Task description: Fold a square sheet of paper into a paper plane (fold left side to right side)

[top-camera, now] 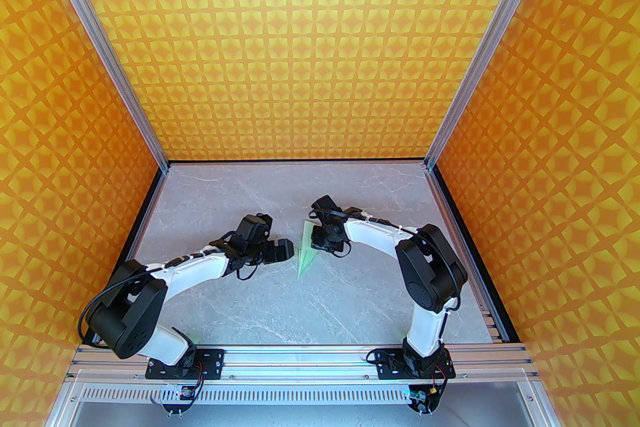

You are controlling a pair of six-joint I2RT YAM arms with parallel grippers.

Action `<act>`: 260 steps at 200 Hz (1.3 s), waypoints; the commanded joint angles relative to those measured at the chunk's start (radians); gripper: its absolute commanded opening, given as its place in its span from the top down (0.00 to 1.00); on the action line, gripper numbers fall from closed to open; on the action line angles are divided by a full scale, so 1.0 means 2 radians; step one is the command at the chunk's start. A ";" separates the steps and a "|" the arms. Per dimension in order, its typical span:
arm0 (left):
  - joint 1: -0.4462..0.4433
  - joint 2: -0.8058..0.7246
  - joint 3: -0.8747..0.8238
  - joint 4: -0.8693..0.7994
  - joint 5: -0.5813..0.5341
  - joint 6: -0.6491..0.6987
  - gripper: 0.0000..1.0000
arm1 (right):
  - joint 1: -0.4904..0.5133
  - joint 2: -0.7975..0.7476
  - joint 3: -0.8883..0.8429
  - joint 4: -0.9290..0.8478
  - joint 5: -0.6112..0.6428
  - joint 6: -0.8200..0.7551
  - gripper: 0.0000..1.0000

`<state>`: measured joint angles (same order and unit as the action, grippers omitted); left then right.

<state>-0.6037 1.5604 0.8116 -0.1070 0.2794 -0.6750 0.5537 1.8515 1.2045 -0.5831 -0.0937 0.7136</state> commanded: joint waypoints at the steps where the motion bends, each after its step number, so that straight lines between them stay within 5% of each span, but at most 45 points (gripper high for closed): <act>1: -0.016 0.024 0.027 0.014 0.020 0.028 0.23 | -0.007 -0.022 -0.013 0.014 0.000 0.001 0.78; 116: -0.050 0.138 0.109 0.017 0.023 0.072 0.40 | -0.016 -0.026 -0.039 0.038 -0.015 0.003 0.86; 260: -0.080 0.170 0.150 -0.023 -0.004 0.110 0.55 | -0.020 -0.027 -0.046 0.041 -0.018 0.004 0.86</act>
<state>-0.7444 1.8786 1.0775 -0.1024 0.3027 -0.4999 0.5213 1.8191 1.1244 -0.5106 -0.1158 0.7143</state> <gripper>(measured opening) 0.461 0.139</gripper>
